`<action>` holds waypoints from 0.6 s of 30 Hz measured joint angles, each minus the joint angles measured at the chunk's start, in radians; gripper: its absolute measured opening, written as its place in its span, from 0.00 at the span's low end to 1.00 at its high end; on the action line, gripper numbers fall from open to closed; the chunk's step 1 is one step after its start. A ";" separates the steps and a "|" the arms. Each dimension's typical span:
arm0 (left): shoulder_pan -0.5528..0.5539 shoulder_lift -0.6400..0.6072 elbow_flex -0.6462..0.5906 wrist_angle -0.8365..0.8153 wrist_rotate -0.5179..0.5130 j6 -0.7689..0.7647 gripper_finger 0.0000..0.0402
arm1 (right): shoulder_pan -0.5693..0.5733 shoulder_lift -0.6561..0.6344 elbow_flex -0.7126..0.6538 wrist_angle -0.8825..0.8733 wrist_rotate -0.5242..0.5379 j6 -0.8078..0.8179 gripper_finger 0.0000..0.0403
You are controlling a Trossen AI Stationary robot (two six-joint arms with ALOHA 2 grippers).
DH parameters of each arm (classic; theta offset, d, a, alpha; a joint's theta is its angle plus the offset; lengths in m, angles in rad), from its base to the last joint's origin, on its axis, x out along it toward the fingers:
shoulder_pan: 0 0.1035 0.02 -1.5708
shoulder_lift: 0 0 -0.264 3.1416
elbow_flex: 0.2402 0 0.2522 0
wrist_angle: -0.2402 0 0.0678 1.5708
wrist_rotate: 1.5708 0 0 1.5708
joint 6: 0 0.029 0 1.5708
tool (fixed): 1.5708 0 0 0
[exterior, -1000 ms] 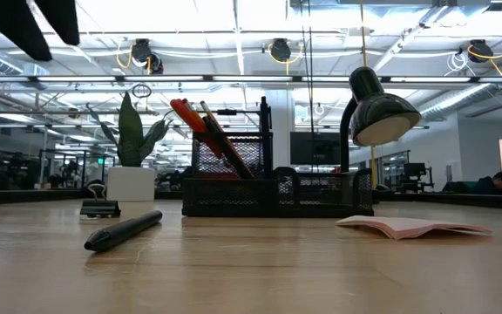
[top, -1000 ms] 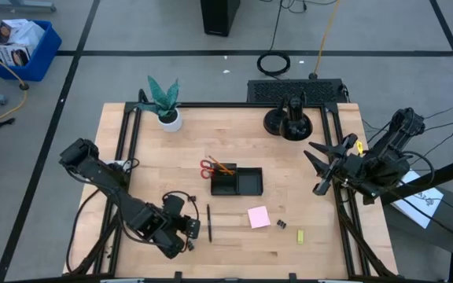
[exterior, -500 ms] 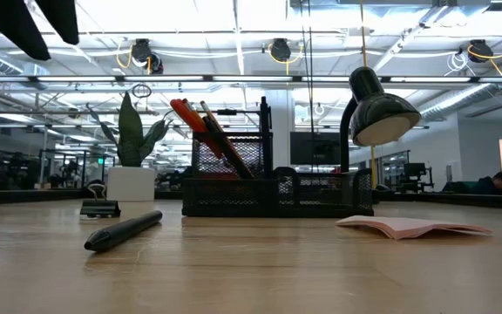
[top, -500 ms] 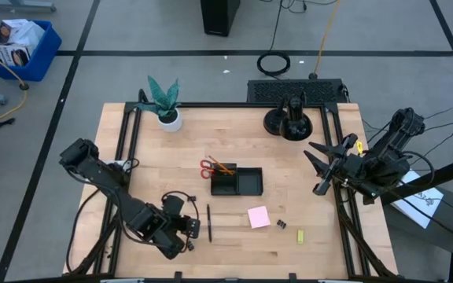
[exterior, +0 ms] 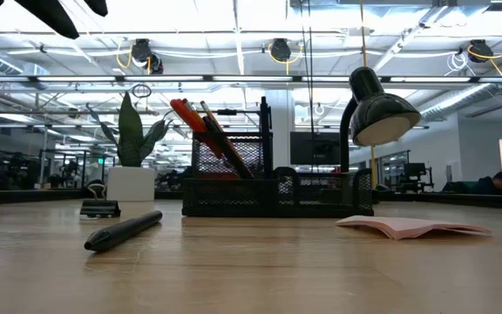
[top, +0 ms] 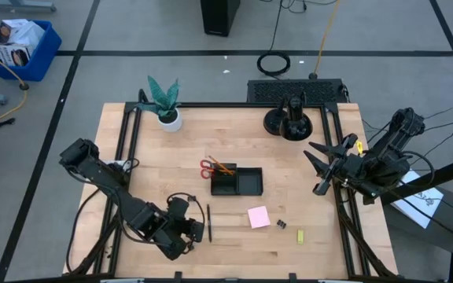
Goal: Pick and place office supplies into organizer
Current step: Put the black pen into the desk organizer
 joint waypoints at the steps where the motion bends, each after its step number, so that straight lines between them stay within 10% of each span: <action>1: 0.000 0.000 0.000 0.000 -0.002 -0.004 0.31 | 0.000 0.000 0.000 0.000 0.000 0.000 0.29; 18: 0.041 0.094 -0.002 0.113 -0.003 -0.014 0.31 | 0.000 0.000 0.000 0.000 0.000 0.000 0.29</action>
